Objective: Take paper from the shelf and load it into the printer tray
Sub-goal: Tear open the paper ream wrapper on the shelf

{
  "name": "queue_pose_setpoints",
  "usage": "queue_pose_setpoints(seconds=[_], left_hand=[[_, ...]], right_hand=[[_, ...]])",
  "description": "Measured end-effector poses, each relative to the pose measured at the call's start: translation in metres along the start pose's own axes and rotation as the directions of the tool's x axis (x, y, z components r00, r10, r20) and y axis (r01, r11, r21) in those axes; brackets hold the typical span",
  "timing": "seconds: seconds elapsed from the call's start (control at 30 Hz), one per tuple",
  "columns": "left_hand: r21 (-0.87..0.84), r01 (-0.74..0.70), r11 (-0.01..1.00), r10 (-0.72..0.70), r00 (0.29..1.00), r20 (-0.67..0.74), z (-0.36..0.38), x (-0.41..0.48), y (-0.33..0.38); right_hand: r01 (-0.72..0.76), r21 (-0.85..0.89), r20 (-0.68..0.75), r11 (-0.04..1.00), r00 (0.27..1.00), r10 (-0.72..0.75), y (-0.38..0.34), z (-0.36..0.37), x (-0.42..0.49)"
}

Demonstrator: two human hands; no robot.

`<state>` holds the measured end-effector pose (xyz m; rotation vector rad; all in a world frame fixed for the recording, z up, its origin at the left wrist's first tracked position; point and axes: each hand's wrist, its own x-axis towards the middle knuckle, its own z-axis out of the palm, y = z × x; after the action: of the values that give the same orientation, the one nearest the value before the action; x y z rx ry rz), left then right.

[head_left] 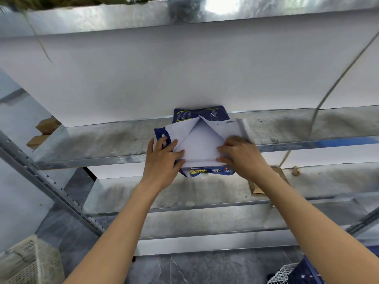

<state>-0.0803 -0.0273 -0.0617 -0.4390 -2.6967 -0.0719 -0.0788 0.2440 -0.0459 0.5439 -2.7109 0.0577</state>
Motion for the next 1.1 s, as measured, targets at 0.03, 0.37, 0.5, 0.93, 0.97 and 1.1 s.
queue_pose_setpoints(seconds=[0.03,0.37,0.5,0.93,0.97,1.1], left_hand=[[-0.007,0.008,1.000,-0.008,0.999,-0.033,0.001,-0.001,0.001],[-0.498,0.022,0.867,-0.280,0.849,-0.449,-0.032,-0.047,0.036],[-0.907,0.334,-0.257,-0.665,0.620,0.417,-0.090,-0.076,0.059],[-0.630,0.723,-0.283,-0.213,0.593,0.776,-0.096,-0.097,0.056],[-0.639,0.725,-0.258,-0.220,0.600,0.769,-0.095,-0.103,0.058],[-0.672,0.720,-0.171,-0.256,0.626,0.737,-0.094,-0.129,0.061]], right_hand=[[0.035,-0.079,-0.053,0.996,0.998,-0.040,-0.001,0.003,-0.002],[0.135,-0.119,-0.400,0.984,0.900,-0.172,-0.028,-0.037,-0.036],[0.182,-0.070,-0.464,0.981,0.864,-0.194,-0.034,-0.058,-0.083],[-0.427,0.904,0.354,-0.029,0.708,0.612,-0.042,-0.056,-0.143],[-0.492,0.851,0.509,-0.186,0.681,0.527,-0.042,-0.052,-0.140],[-0.558,0.799,0.598,-0.224,0.705,0.381,-0.073,-0.039,-0.142]])
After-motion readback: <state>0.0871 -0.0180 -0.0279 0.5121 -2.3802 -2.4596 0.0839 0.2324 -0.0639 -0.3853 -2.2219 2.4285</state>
